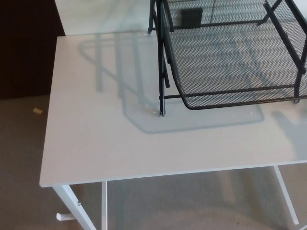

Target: The robot walks towards a desk on which a file tray is kept in the middle and a cube is kept to its right. The robot lifts the cube using its right hand and places it on the file tray.

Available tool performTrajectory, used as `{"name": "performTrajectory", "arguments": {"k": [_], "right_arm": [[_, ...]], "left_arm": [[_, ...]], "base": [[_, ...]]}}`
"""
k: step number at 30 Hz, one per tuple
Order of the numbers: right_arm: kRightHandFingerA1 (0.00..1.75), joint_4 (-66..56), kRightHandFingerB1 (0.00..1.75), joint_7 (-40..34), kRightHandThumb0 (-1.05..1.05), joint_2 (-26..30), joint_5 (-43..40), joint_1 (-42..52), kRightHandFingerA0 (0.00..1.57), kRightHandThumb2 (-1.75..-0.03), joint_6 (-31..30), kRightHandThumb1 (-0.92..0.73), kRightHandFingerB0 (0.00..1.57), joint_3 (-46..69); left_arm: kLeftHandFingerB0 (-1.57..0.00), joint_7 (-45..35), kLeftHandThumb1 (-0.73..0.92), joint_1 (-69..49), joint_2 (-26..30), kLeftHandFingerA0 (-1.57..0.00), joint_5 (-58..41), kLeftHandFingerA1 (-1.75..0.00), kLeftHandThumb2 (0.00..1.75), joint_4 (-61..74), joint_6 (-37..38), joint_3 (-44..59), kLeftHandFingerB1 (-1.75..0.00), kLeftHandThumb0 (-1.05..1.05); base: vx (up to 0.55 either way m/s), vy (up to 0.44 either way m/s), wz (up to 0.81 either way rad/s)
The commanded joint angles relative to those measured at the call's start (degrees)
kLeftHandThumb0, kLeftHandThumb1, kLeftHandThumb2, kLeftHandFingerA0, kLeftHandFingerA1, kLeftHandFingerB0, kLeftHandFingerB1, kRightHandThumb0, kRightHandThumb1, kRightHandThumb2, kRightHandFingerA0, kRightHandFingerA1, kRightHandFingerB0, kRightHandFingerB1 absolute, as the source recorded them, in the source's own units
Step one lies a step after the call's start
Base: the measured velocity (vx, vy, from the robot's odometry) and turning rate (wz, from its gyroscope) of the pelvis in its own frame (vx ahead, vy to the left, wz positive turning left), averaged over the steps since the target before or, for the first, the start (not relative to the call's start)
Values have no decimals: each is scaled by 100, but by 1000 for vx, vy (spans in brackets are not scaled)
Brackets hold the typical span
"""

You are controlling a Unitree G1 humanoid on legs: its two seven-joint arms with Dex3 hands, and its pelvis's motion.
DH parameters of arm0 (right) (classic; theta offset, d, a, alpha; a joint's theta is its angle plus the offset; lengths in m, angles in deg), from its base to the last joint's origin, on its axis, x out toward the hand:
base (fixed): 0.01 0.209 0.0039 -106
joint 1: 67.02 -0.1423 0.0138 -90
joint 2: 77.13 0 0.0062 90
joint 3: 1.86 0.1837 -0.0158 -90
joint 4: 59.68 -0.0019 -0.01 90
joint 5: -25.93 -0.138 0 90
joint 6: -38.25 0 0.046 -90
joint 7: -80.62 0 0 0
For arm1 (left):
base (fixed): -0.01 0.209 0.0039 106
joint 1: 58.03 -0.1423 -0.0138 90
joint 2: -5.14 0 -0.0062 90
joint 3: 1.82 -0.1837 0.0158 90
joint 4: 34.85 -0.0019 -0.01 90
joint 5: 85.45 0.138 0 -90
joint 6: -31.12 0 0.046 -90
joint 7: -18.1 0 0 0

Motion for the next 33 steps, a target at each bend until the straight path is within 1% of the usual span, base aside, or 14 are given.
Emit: {"name": "performTrajectory", "arguments": {"k": [1,6,10,11,13,14,16,17,18,22,26,27,28,33], "right_arm": [[15,536,10,1247,-90,668,666,-634,0,-87,-583,-53,0,-1313],[3,859,8,1769,-81,689,681,-983,0,-79,-737,-49,0,-1961],[15,1094,20,2288,-67,650,617,-1044,0,-81,-706,-45,0,-2350],[24,1211,19,2547,-58,627,602,-1045,0,-61,-586,-60,2,-2496],[15,1316,17,2683,-59,592,572,-1098,4,-63,-705,-59,5,-2604],[20,1449,24,2664,-66,528,709,-1102,0,-81,-511,-43,1,-2780],[19,1638,21,2648,-69,518,921,-1164,0,-83,-277,-45,1,-3071],[15,1725,20,2592,-71,465,976,-1214,0,-83,-314,-47,1,-3163],[9,1892,18,2515,-69,367,991,-1291,0,-77,-341,-43,3,-3240],[28,2336,29,2401,-62,286,1115,-1522,2,-83,-90,-42,2,-3581],[21,2726,23,2429,-72,262,1504,-1852,0,-87,110,-48,1,-4119],[20,2808,22,2387,-74,256,1519,-1869,0,-85,223,-48,3,-4152],[15,2873,20,2382,-77,252,1533,-1892,0,-84,285,-49,4,-4184],[18,3072,28,2242,-71,196,1509,-1912,0,-83,484,-45,5,-4110]], "left_arm": [[0,14,67,-80,218,-27,-36,-86,127,5,79,38,-67,-105],[-4,57,63,-171,235,-22,-37,-85,112,45,130,57,-70,-105],[0,6,69,-212,258,-25,-47,-83,127,51,108,61,-65,-105],[0,8,69,-172,244,-17,-73,-79,127,-2,82,85,-60,-105],[0,17,69,-190,255,-19,-29,-80,127,9,132,46,-62,-105],[-4,66,71,-186,256,-34,9,-86,127,18,101,12,-67,-105],[0,65,69,-192,242,-26,-12,-83,126,5,90,27,-65,-105],[-9,70,92,-186,242,-17,2,-90,75,-5,89,13,-76,-105],[0,43,69,-197,249,-24,16,-82,127,1,116,-3,-64,-105],[0,24,69,-315,253,-26,-24,-83,127,82,142,27,-64,-105],[0,1,68,-349,242,-22,-79,-81,126,109,150,90,-65,-105],[-4,24,92,-323,251,-18,-35,-96,72,77,136,51,-78,-105],[-7,15,69,-328,251,-32,-40,-87,126,94,125,54,-69,-105],[-3,-80,67,-263,245,-11,-176,-77,125,40,-6,205,-61,-105]], "base": [[0,0,0],[0,0,0],[0,0,0],[0,0,0],[0,0,0],[0,0,0],[0,0,0],[0,0,0],[0,0,0],[0,0,0],[0,0,0],[0,0,0],[0,0,0],[0,0,0]]}}
